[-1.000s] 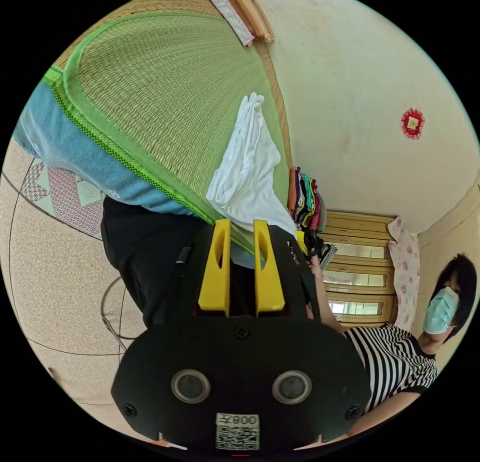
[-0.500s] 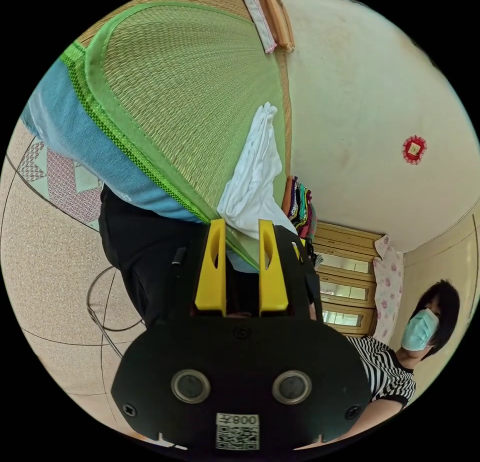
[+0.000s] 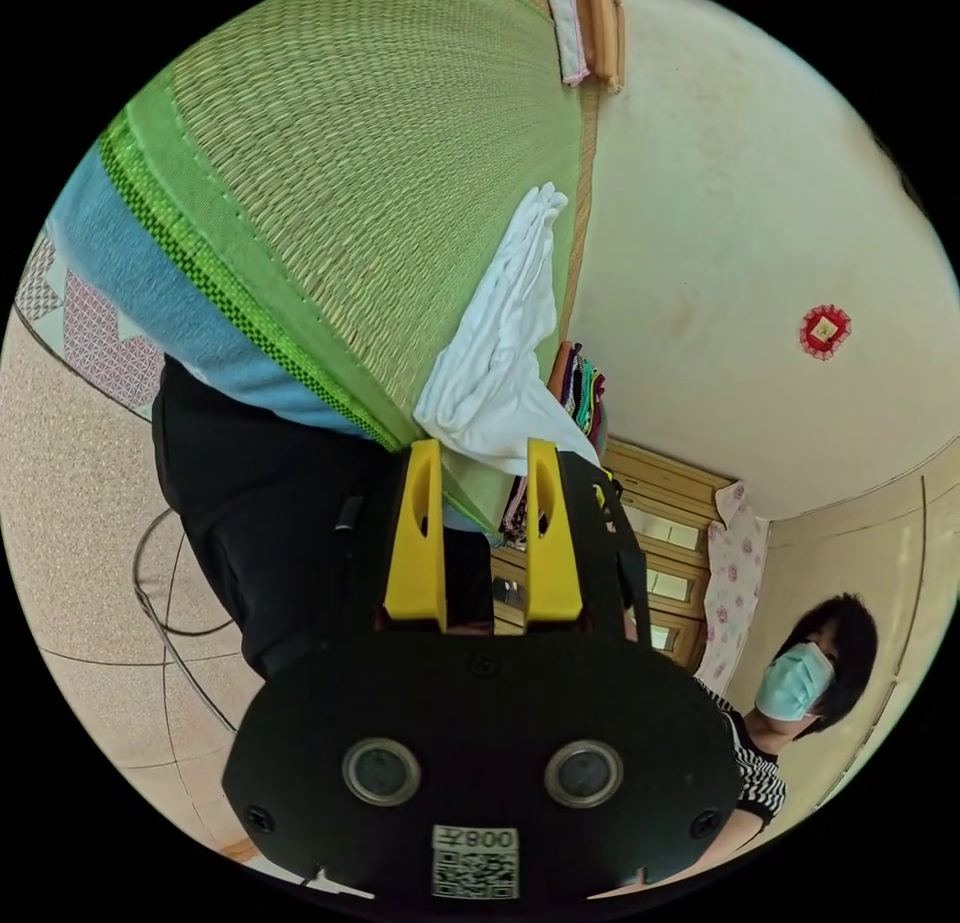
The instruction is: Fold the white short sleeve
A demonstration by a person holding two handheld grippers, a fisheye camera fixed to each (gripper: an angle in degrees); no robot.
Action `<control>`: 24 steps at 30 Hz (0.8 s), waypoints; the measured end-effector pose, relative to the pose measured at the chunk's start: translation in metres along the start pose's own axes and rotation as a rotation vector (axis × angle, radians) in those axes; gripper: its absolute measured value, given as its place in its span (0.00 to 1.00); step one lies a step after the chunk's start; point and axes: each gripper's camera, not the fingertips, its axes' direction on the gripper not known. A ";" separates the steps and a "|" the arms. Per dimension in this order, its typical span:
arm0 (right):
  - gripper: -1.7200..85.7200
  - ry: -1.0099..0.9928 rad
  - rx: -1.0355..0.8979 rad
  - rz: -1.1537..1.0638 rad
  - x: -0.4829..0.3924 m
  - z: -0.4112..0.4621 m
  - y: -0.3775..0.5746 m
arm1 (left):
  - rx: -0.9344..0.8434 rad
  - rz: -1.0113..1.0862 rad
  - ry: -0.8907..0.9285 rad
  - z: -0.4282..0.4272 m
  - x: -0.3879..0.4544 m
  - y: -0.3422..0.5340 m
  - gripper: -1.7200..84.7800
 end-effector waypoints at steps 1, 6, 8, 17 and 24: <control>0.04 -0.001 0.002 -0.001 0.000 -0.001 0.000 | 0.006 -0.013 0.015 -0.003 -0.007 0.000 0.16; 0.04 -0.009 0.014 -0.002 0.000 -0.008 0.001 | 0.043 -0.032 0.042 -0.013 -0.023 0.007 0.14; 0.04 -0.007 0.016 0.000 0.001 -0.010 0.002 | 0.064 -0.040 0.063 -0.016 -0.029 0.011 0.12; 0.04 0.012 0.033 0.040 0.017 -0.026 0.017 | 0.107 -0.015 0.095 -0.028 -0.025 0.025 0.06; 0.04 0.052 0.050 0.077 0.033 -0.049 0.040 | 0.067 0.048 0.085 -0.030 0.005 0.038 0.06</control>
